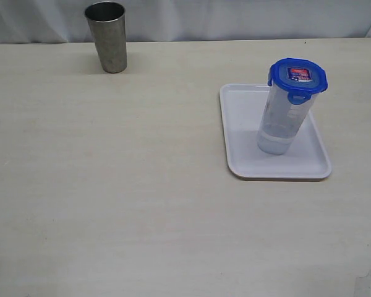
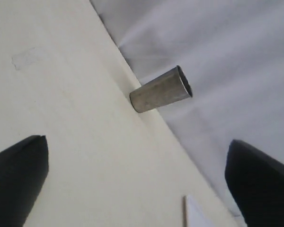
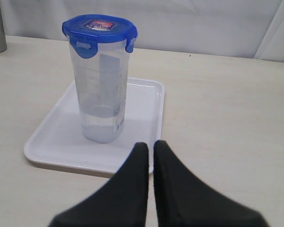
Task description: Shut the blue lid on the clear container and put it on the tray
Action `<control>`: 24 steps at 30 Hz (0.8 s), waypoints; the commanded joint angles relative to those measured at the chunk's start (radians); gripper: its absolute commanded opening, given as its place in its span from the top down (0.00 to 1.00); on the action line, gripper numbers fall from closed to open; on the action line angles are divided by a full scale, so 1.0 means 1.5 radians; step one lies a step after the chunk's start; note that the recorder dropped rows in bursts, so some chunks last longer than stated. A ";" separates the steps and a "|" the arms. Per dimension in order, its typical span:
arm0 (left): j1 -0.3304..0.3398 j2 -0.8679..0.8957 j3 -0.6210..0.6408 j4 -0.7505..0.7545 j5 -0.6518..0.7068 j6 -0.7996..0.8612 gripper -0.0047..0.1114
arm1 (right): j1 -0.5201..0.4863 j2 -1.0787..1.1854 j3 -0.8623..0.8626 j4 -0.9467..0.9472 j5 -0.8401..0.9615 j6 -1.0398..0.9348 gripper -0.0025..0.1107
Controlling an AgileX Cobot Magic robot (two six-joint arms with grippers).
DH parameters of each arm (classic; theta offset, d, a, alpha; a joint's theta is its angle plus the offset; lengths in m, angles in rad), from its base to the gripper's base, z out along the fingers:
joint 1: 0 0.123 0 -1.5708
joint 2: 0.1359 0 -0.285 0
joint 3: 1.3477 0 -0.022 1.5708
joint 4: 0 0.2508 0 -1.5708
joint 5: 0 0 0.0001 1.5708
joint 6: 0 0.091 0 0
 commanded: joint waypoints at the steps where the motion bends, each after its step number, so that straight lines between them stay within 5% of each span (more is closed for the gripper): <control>1: -0.004 -0.001 0.002 0.005 -0.016 0.359 0.16 | -0.002 -0.003 0.001 0.002 -0.008 -0.003 0.94; 9: -0.004 -0.001 0.002 0.005 -0.016 0.651 0.16 | -0.002 -0.003 0.001 0.002 -0.008 -0.003 0.94; 24: -0.004 -0.001 0.002 0.005 -0.016 0.776 0.16 | -0.002 -0.003 0.001 0.002 -0.008 -0.003 0.94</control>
